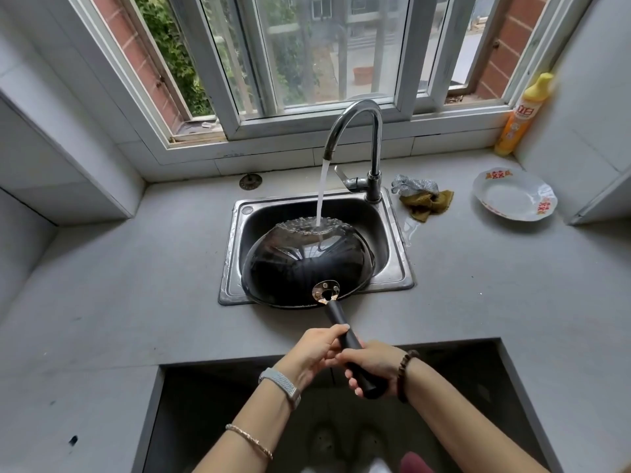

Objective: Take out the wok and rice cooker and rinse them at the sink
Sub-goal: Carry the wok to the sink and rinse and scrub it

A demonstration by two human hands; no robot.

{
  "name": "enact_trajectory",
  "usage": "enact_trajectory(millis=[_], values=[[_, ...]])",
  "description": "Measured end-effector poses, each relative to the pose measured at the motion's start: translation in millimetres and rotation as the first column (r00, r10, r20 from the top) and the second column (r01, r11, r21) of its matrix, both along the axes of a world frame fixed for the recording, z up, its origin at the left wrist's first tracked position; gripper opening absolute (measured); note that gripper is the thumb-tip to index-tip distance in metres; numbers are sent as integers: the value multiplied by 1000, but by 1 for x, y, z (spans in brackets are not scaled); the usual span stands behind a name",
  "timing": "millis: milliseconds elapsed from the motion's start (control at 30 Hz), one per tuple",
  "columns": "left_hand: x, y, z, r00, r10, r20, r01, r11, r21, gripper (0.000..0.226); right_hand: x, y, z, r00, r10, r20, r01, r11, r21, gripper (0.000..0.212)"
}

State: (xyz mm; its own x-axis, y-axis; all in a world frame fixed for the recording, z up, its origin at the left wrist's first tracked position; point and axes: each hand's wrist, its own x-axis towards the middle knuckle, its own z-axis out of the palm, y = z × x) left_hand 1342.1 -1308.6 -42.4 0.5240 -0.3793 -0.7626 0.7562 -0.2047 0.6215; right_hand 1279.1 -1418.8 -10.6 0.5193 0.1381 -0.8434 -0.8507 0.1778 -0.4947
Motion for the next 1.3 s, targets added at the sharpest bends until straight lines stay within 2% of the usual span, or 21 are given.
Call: enact_trajectory(millis=[100, 233, 600, 733, 967, 1300], values=[[-3, 2, -9, 1000, -11, -4, 11, 1000, 24, 39, -4, 7, -11, 1000, -17, -6, 17, 996, -86, 4], [-7, 6, -17, 998, -65, 4, 65, 998, 13, 33, -9, 15, -25, 998, -63, -14, 59, 985, -161, 13], [-9, 15, -28, 991, -135, -19, 135, 990, -31, 39, -18, 23, -40, 995, -88, 51, 97, 966, -241, 5], [-10, 16, -34, 987, -157, -7, 158, 987, 17, 41, -23, 27, -52, 995, -70, 68, 86, 956, -279, 4], [-24, 16, -54, 976, -216, 13, 213, 972, 94, 33, -40, 36, -77, 991, -43, 129, 89, 924, -371, 4], [-31, 15, -70, 976, -217, 19, 210, 961, 182, 18, -46, 40, -97, 995, -24, 93, 61, 909, -412, 10]])
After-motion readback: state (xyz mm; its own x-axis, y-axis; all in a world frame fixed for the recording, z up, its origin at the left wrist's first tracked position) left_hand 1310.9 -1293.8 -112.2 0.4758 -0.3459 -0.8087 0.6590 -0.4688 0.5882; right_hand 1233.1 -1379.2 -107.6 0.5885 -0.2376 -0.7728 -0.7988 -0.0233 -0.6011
